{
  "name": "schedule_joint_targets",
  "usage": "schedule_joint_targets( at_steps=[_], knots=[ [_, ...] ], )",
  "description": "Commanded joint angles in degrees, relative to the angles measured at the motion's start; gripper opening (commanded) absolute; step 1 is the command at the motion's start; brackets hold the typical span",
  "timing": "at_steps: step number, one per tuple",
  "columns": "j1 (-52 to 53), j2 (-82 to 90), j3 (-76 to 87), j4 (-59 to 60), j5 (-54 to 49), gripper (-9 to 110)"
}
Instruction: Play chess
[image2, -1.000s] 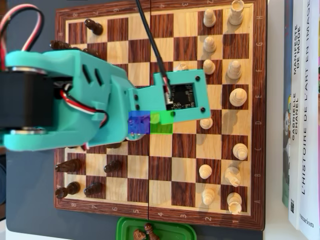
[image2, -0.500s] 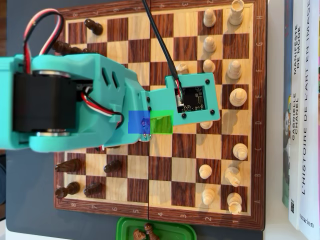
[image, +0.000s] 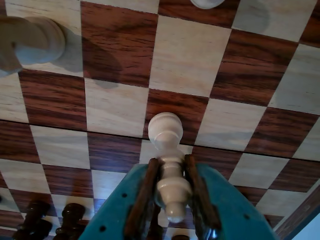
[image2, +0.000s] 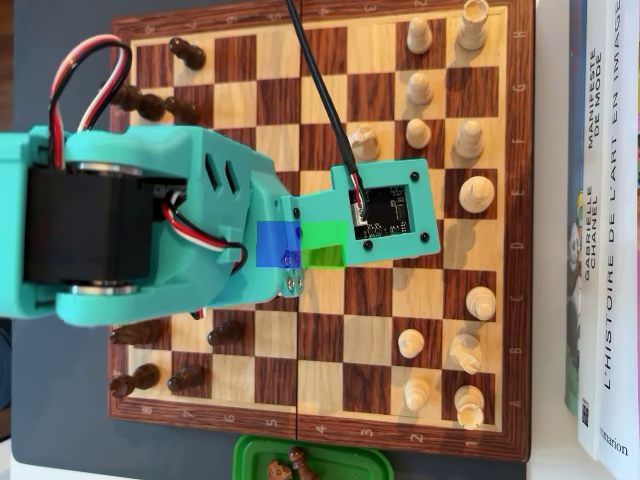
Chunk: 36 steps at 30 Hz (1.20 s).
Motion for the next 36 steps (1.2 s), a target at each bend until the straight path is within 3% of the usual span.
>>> schedule_joint_targets(
  at_steps=[1, 36],
  knots=[
    [0.7, 0.62, -2.72, -0.26, -0.62, 6],
    [-0.7, 0.0, -2.64, -0.35, -0.7, 9]
  ],
)
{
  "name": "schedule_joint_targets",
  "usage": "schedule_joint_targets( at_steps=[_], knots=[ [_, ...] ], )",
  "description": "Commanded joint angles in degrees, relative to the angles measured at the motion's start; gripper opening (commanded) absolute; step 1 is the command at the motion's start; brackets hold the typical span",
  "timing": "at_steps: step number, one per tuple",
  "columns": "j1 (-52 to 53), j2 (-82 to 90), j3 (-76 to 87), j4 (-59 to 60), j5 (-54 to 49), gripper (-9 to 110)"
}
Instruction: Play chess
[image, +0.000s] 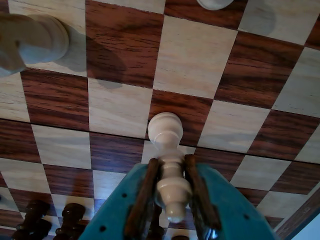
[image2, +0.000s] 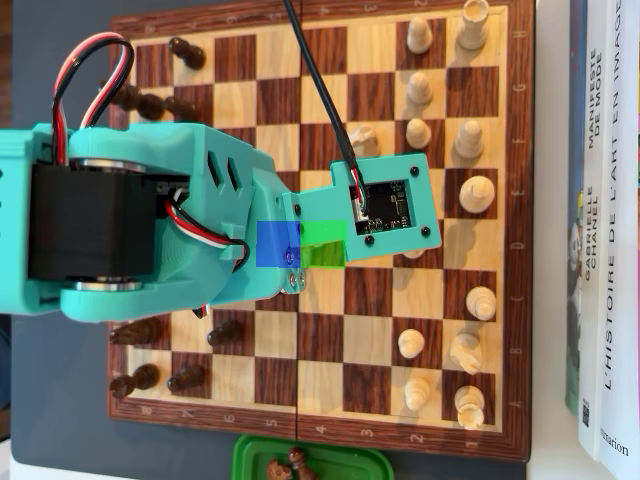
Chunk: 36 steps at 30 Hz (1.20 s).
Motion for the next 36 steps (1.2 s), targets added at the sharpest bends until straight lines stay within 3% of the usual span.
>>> schedule_joint_targets(
  at_steps=[1, 36],
  knots=[
    [-0.26, 0.44, -2.55, -0.35, -0.35, 10],
    [-1.76, 5.27, -1.85, 0.0, -0.35, 18]
  ],
)
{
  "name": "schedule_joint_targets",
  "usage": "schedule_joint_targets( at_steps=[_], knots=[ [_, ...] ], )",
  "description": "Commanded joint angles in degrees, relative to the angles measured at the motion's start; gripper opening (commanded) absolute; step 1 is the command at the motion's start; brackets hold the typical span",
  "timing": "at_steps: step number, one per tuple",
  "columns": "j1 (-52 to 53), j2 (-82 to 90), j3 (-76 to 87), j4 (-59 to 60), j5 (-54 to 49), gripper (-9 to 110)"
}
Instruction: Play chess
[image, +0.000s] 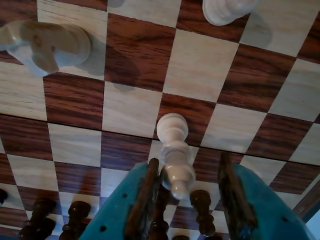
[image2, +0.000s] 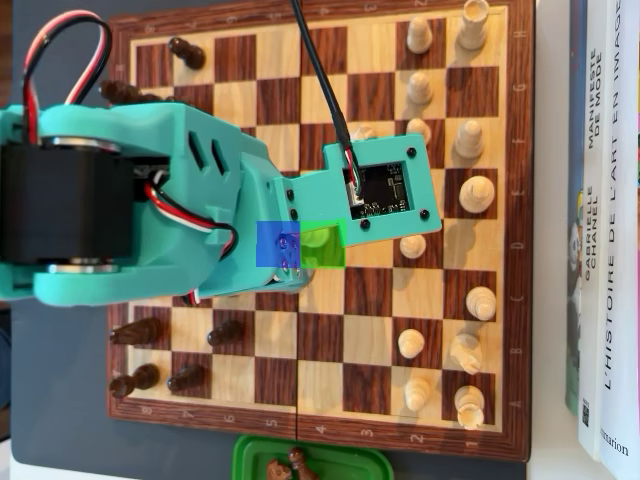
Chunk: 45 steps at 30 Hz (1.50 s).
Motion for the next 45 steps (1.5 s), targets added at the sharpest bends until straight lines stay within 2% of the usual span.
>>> schedule_joint_targets(
  at_steps=[1, 16, 19, 25, 35, 45],
  knots=[
    [-0.26, 2.81, -1.85, 0.09, -0.35, 18],
    [-1.32, 20.21, 0.0, -0.53, 1.93, 18],
    [-1.32, 25.22, 0.09, -4.75, 1.93, 18],
    [-1.58, 35.68, 6.68, -26.81, 2.02, 18],
    [-1.32, 62.23, 33.05, -69.79, 1.85, 18],
    [-1.41, 80.77, 57.48, -113.12, 1.93, 18]
  ],
)
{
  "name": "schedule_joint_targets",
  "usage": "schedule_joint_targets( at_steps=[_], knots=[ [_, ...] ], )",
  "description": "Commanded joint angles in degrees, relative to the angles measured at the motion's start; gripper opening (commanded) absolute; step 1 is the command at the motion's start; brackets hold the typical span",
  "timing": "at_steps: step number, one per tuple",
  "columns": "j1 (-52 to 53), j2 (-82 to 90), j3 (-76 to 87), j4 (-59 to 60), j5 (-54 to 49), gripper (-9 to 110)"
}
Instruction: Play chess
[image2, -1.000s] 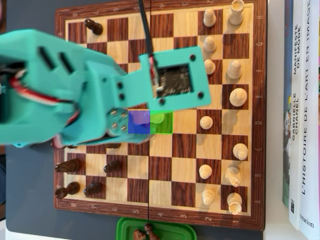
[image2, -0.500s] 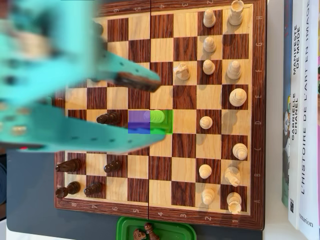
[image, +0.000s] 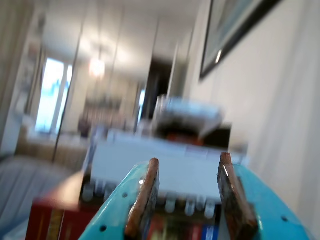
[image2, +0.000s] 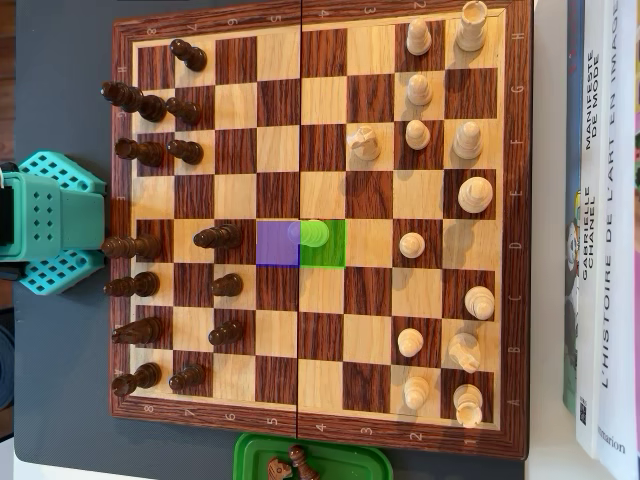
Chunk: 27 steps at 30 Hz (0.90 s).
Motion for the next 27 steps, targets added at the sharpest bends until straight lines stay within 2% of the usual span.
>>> schedule_joint_targets(
  at_steps=[1, 6, 13, 27],
  knots=[
    [0.26, 4.13, 4.13, -12.39, 0.26, 18],
    [0.35, 9.23, 11.69, -26.89, 0.26, 18],
    [-0.09, 15.64, 19.16, -40.96, 0.26, 18],
    [0.26, 24.26, 29.36, -58.18, 0.26, 18]
  ],
)
